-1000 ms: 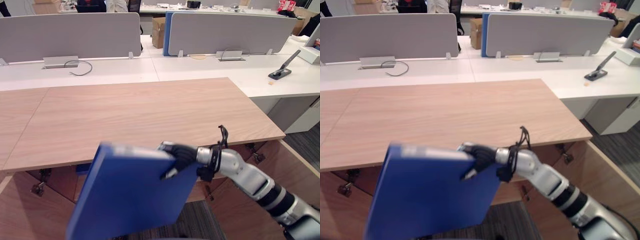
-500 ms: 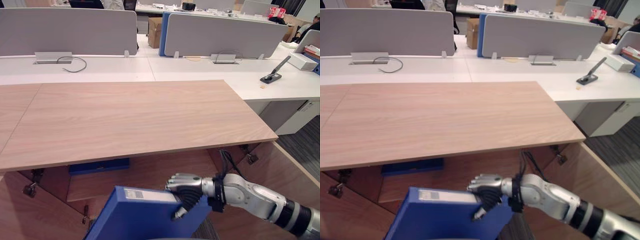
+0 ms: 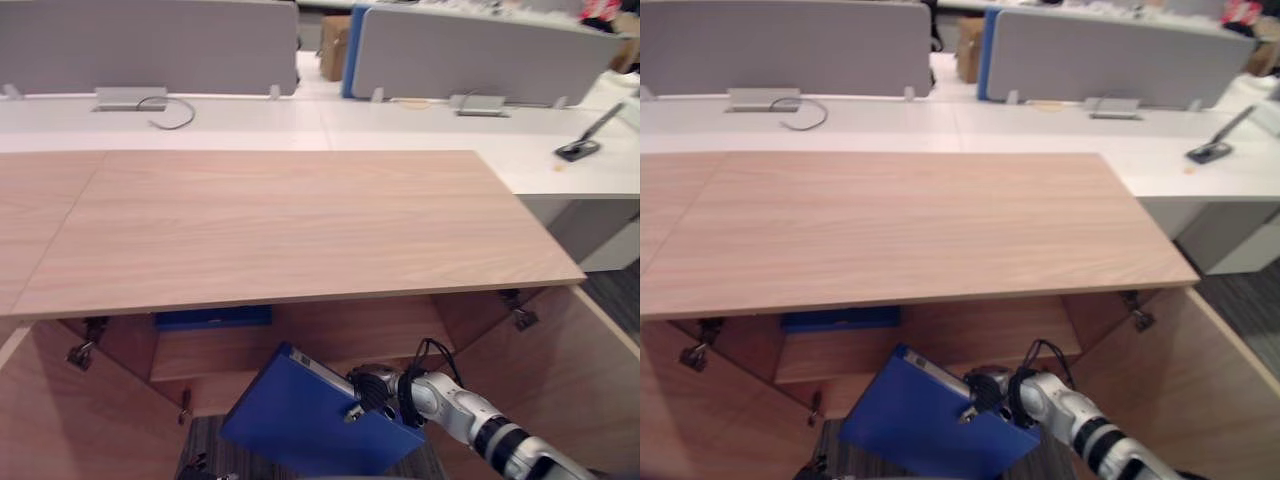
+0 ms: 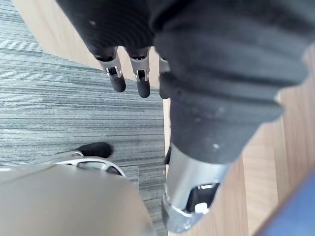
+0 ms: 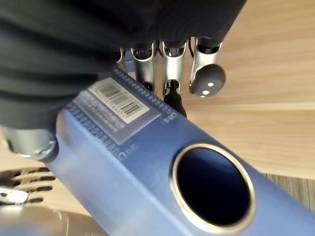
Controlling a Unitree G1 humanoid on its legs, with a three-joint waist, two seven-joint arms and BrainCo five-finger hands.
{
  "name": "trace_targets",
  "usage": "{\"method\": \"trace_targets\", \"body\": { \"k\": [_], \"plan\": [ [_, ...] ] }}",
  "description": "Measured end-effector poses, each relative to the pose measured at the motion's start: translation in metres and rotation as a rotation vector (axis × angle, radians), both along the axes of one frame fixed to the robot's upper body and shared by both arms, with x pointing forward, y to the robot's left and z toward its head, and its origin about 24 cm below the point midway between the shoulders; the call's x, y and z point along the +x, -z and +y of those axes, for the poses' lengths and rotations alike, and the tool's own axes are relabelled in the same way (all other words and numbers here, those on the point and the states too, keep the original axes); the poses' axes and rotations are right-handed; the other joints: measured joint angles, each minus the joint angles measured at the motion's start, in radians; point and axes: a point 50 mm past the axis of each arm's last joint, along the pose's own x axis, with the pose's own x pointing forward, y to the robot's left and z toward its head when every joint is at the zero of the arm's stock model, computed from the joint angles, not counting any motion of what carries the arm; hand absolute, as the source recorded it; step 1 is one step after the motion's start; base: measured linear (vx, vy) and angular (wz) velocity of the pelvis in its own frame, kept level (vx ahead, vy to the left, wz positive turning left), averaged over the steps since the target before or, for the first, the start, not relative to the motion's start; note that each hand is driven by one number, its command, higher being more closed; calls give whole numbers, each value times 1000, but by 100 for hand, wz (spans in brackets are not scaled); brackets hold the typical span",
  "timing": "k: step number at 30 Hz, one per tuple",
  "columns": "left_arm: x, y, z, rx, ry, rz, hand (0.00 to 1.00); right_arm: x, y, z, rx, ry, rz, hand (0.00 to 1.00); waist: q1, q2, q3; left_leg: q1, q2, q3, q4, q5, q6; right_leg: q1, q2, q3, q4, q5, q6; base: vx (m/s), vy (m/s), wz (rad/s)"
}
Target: Walk over to the cabinet, pick up the folder, carry it to the office cabinet, place the folder inside the office cabinet, then close the office cabinet door
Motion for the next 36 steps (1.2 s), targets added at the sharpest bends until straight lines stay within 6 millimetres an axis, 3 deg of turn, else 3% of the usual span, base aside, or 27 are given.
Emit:
{"method": "trace_targets", "body": {
  "k": [1, 3, 6, 9, 13, 17, 18, 21, 22, 24, 25, 29, 31, 36],
  "plan": [
    [0, 0, 0, 1, -1, -1, 0, 1, 2, -2, 6, 37, 8, 100, 1, 1, 1, -3, 0, -5, 0, 1, 1, 1, 0, -5, 0, -1, 1, 72, -38, 48],
    [1, -1, -2, 11, -2, -11, 0, 6, 13, -26, 95, 360, 79, 100, 8, 10, 10, -18, -5, -42, -2, 9, 11, 7, -4, -36, -4, -5, 5, 64, -34, 42],
    [0, 0, -5, 10, -8, -19, 0, 9, 17, -53, 232, 706, 98, 100, 8, 32, 24, -19, -13, -72, -6, 13, 17, 19, -10, -59, -6, -7, 8, 44, -10, 23],
    [2, -1, -7, 13, -10, -30, 0, 11, 15, -71, 334, 935, 66, 100, 8, 45, 37, -25, -18, -80, -10, 21, 23, 23, -14, -65, -4, -7, 8, 1, -3, 11],
    [8, -2, -12, 9, -5, -57, 0, 16, 9, -88, 379, 1067, 5, 100, 8, 66, 79, -34, -21, -101, -10, 40, 24, 16, -20, -85, 15, -9, 6, -78, -15, 16],
    [17, -5, -13, 13, -48, -108, 0, 27, 0, -101, 711, 1383, 18, 100, 7, 85, 132, -92, -9, -105, 34, 43, 13, -40, -21, -84, 62, -14, -3, -162, -18, 3],
    [21, -7, -11, 12, -97, -131, 0, 39, -10, -100, 961, 1516, 28, 100, 6, 92, 175, -139, 18, -103, 118, 9, 6, -65, -11, -75, 91, -20, -13, -138, -30, -12],
    [24, -8, -10, 11, -189, -149, 0, 58, -32, -95, 1404, 1641, 22, 100, 9, 109, 235, -208, 69, -92, 247, -39, 1, -121, 15, -59, 171, -38, -28, -178, -54, -24],
    [30, -9, -13, 3, -229, -167, 0, 70, -54, -95, 1716, 1664, -18, 100, 7, 114, 261, -260, 95, -87, 310, -60, -3, -189, 20, -52, 263, -73, -38, -199, -66, -22],
    [35, -11, -12, 7, -252, -183, 0, 78, -71, -95, 1912, 1643, -48, 100, 7, 114, 275, -298, 103, -87, 348, -68, -4, -245, 16, -47, 340, -103, -43, -153, -68, -8],
    [41, -13, -12, 15, -287, -205, 0, 89, -93, -96, 2124, 1595, -72, 100, 7, 112, 284, -352, 108, -87, 398, -82, -9, -328, 3, -35, 441, -146, -51, -118, -67, -4],
    [60, -22, -12, 18, -379, -278, 0, 120, -142, -76, 2405, 1488, -32, 100, 9, 117, 324, -454, 112, -98, 492, -105, -18, -467, -26, -25, 614, -223, -65, -134, -124, 5],
    [64, -24, -12, 12, -407, -293, 0, 131, -160, -72, 2474, 1473, -9, 100, 12, 120, 333, -503, 114, -108, 523, -110, -17, -519, -31, -25, 660, -240, -72, -102, -102, 13],
    [71, -24, -16, -16, -515, -287, 0, 161, -234, -70, 2699, 1384, 42, 100, 18, 145, 372, -643, 112, -134, 633, -122, -27, -665, -63, -24, 810, -287, -93, -67, -33, 15]
  ]
}}
